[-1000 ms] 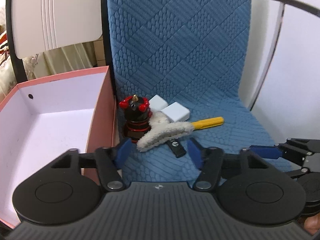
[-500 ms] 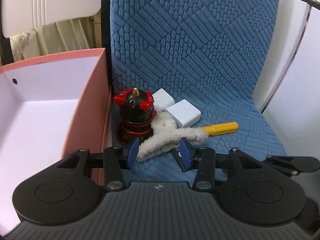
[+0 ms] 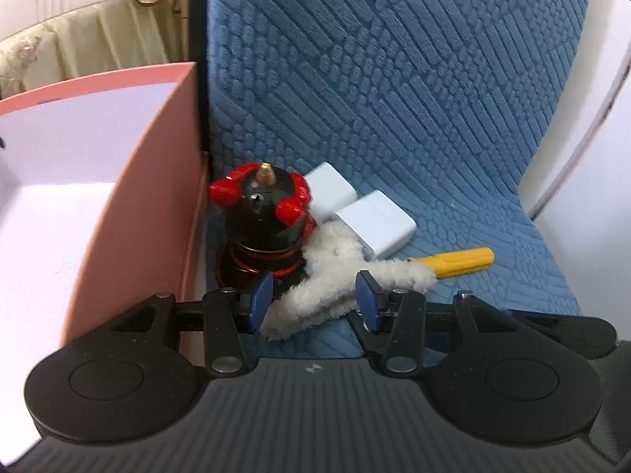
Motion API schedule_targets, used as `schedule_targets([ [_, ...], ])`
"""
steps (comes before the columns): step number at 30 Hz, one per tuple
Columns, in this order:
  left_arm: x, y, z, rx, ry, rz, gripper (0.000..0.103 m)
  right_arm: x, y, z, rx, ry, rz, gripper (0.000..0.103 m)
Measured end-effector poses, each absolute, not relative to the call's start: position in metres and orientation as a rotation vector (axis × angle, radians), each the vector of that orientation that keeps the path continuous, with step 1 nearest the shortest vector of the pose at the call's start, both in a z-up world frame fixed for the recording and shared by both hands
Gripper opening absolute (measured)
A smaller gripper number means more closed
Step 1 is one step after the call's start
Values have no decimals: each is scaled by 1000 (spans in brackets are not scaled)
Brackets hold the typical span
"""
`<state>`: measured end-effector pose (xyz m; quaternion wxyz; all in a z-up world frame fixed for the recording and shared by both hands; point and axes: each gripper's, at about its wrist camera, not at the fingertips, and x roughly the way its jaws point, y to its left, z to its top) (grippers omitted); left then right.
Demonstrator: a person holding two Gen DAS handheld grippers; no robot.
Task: Organize rigid objects
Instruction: 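Move the left tool to the white fluffy plush while the right tool approaches the black USB stick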
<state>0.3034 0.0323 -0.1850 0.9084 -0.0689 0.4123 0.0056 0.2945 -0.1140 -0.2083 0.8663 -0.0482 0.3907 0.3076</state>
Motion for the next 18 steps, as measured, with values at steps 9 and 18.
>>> schedule_targets([
  [9, 309, 33, -191, -164, 876, -23, 54, 295, -104, -209, -161, 788, 669, 29],
  [18, 303, 32, -193, -142, 867, -6, 34, 296, -104, -209, -166, 795, 670, 29],
])
